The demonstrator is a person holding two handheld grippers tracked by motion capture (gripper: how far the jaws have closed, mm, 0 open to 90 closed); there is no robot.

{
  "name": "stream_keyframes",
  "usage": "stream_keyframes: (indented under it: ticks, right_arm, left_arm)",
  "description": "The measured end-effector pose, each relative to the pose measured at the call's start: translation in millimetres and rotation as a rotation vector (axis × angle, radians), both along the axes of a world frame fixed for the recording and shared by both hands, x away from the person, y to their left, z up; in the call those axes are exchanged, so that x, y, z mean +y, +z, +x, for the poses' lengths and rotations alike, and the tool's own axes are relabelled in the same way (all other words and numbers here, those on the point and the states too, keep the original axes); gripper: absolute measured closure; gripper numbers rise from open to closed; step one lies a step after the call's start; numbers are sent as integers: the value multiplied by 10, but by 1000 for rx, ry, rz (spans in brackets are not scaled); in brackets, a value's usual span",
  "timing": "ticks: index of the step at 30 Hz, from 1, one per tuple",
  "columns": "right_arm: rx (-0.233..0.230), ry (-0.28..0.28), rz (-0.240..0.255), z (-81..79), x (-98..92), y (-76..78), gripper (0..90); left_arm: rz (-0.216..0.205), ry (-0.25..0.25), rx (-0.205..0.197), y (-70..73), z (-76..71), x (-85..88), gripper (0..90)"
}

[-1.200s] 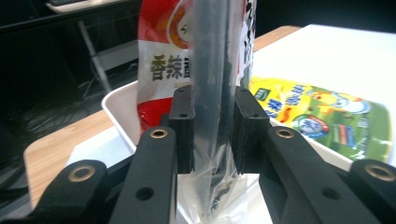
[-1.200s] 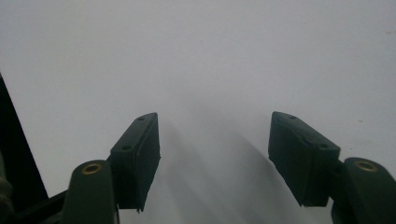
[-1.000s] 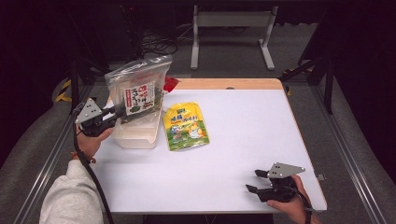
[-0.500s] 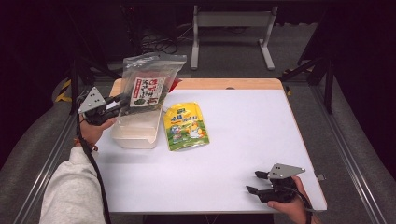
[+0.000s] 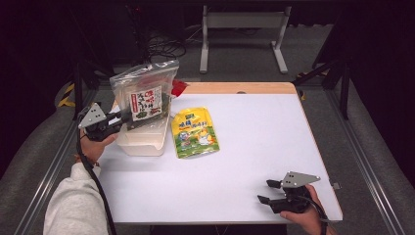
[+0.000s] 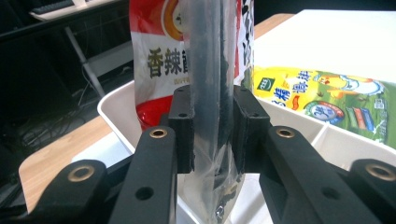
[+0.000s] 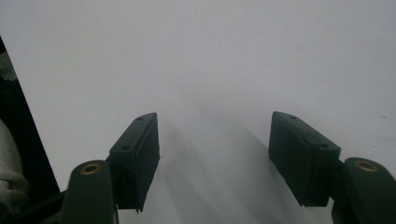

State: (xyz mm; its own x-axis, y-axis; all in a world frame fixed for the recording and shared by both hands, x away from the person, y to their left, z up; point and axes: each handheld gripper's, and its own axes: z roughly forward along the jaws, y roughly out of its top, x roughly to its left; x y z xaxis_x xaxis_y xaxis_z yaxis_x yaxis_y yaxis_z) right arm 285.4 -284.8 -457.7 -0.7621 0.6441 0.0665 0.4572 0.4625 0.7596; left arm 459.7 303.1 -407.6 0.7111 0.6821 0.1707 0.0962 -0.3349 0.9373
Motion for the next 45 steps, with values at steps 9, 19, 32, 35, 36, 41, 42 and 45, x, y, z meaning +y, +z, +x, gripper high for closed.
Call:
stream_keyframes:
  ticks: [9,19,32,35,36,41,42,45]
  right_arm:
    - [-17,5,-4,4,6,31,338]
    - [-26,0,-16,12,-1,34,340]
    - [-43,-7,-24,30,24,38,359]
    - [-49,-6,-26,41,30,42,376]
    - [-49,-6,-26,41,30,42,376]
    - [-60,-14,-31,80,47,53,415]
    - [-62,-14,-29,89,50,55,425]
    - [-63,-15,-27,107,59,60,447]
  left_arm:
    - [-18,39,28,-30,-53,-22,728]
    - [-67,99,41,-7,-88,-39,689]
    - [-120,129,3,125,-243,-33,636]
    - [-124,148,11,133,-281,-11,611]
    - [-124,148,11,133,-281,-11,599]
    - [-106,172,20,138,-399,-7,553]
    - [-102,181,21,144,-428,-14,513]
    - [-84,182,17,158,-490,-36,493]
